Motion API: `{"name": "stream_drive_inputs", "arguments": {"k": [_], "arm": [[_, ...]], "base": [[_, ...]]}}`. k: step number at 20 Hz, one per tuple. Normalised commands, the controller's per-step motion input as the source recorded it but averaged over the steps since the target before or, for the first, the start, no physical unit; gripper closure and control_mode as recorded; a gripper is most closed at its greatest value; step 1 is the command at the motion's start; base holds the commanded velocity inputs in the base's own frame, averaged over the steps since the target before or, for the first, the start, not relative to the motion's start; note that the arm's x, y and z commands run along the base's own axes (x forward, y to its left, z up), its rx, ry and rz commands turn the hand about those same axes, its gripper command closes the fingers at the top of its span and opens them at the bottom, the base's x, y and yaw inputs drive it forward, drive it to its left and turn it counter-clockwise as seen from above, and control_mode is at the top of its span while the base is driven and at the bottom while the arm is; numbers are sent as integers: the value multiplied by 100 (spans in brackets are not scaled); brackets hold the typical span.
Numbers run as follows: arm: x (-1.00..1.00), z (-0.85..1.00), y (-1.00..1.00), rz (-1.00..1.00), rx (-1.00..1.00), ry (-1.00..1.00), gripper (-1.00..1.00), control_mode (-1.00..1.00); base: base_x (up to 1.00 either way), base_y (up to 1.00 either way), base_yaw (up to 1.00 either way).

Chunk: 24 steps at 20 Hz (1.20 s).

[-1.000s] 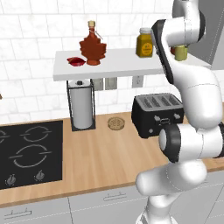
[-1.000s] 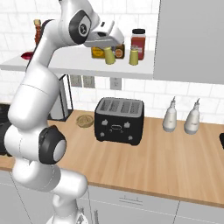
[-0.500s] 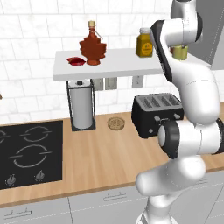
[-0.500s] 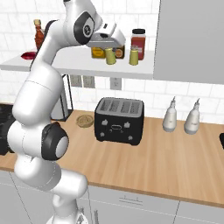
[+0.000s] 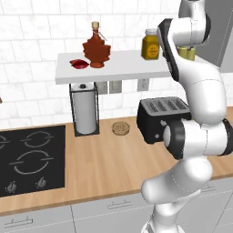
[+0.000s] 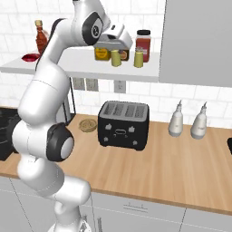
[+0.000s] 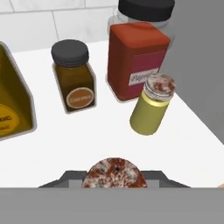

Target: Put the shaker and condiment bottle from the counter next to their counterparts in the cabinet.

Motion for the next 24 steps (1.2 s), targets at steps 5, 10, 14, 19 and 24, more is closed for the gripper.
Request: {"name": "stream_drive_inputs", "arguments": {"k": [5, 10, 14, 19, 24], "arm": [[23, -16, 0, 0, 0, 0, 100, -100], [17, -21, -9, 0, 0, 0, 100, -100], [11, -7, -22, 0, 0, 0, 100, -100], [22, -20, -18, 0, 0, 0, 100, -100], [46, -13, -5, 0, 7, -1, 100, -100]], "base": [[0, 0, 0], [0, 0, 0], [0, 0, 0], [0, 0, 0], [0, 0, 0]]}}
